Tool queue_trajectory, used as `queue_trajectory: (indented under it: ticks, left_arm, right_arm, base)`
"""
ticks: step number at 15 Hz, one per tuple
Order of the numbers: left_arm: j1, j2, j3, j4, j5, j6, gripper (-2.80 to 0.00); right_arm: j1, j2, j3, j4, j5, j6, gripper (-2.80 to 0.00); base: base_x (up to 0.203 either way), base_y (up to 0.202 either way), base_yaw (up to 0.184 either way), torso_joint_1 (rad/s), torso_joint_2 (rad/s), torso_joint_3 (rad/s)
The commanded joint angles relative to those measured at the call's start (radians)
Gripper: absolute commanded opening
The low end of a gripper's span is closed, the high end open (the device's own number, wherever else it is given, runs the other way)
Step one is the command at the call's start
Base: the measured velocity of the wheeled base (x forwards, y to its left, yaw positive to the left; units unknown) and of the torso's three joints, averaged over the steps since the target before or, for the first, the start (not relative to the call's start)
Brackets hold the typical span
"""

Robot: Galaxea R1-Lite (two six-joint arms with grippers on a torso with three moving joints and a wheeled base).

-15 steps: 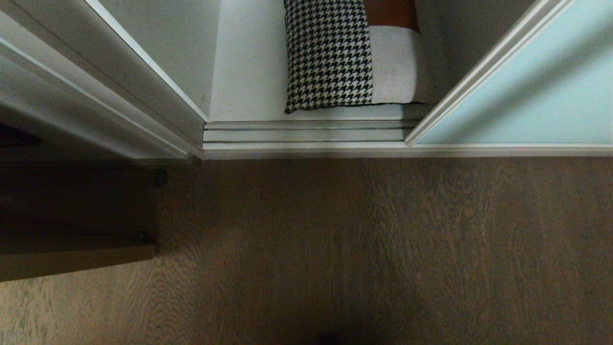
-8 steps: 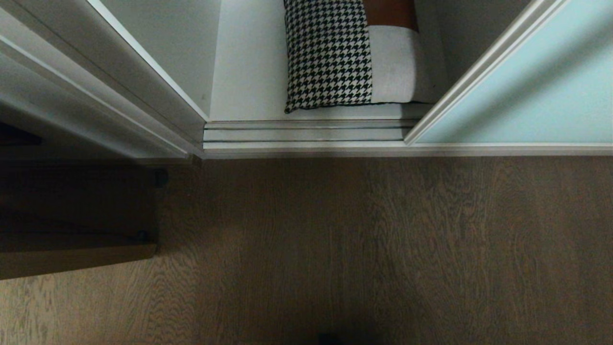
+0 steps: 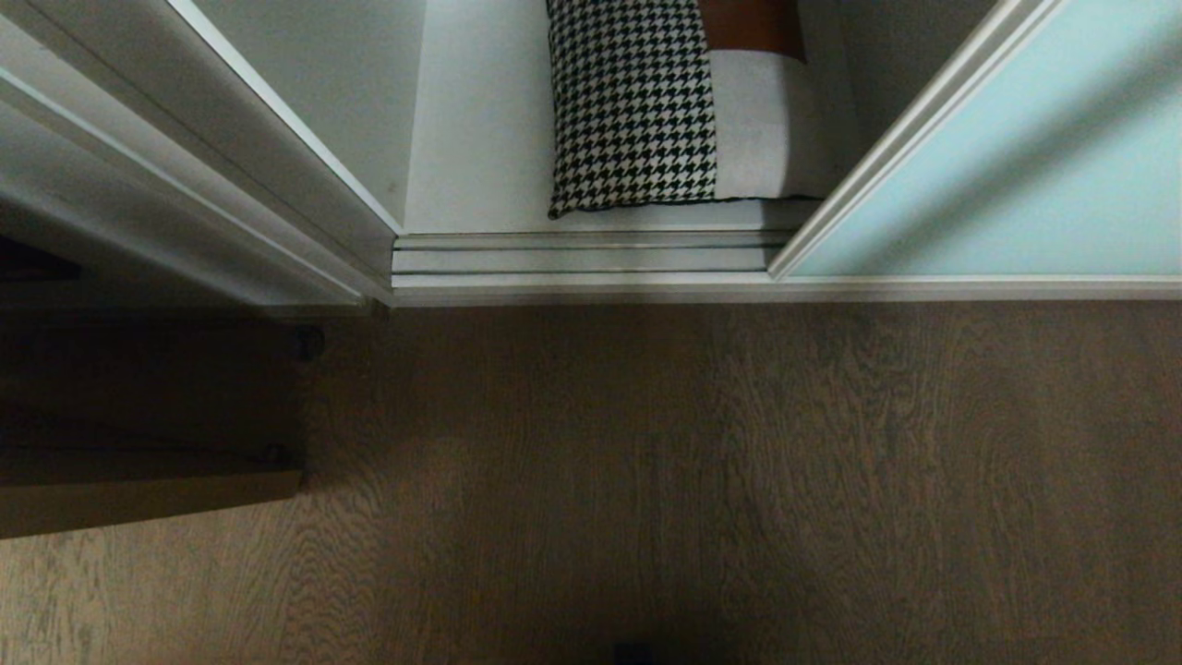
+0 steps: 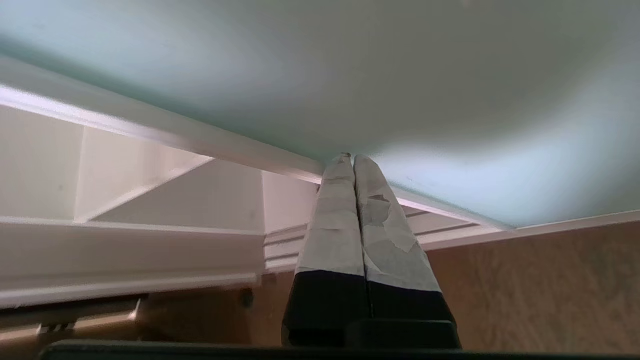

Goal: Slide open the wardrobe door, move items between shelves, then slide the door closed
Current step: Close the door

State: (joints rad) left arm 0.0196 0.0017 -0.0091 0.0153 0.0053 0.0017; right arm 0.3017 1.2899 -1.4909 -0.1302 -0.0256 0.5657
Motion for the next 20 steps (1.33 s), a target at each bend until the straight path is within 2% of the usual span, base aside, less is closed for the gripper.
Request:
queue_trajectory:
  ticks: [1, 3, 7, 10, 20]
  left_arm:
    - [-0.001, 0.0, 0.0, 0.0, -0.001, 0.0, -2.8]
    - [0.0, 0.0, 0.0, 0.0, 0.0, 0.0, -2.8]
    - [0.0, 0.0, 0.0, 0.0, 0.001, 0.0, -2.8]
    - [0.0, 0.0, 0.0, 0.0, 0.001, 0.0, -2.8]
    - [0.0, 0.0, 0.0, 0.0, 0.001, 0.0, -2.8]
  right_arm:
    - [0.024, 0.045, -0.003, -0.001, -0.001, 0.003, -2.8]
    - [0.05, 0.072, -0.009, -0.006, -0.001, 0.003, -2.8]
    - [0.115, 0.16, -0.027, -0.1, -0.003, 0.0, -2.8]
    - [0.159, 0.233, -0.09, -0.104, -0.003, 0.0, -2.8]
    - [0.557, 0.377, -0.21, -0.101, -0.003, -0.007, -2.8]
  base:
    - [0.0, 0.0, 0.0, 0.0, 0.0, 0.0]
    - [0.0, 0.0, 0.0, 0.0, 0.0, 0.0]
    - [0.0, 0.0, 0.0, 0.0, 0.0, 0.0]
    - [0.0, 0.0, 0.0, 0.0, 0.0, 0.0]
    - [0.0, 0.0, 0.0, 0.0, 0.0, 0.0]
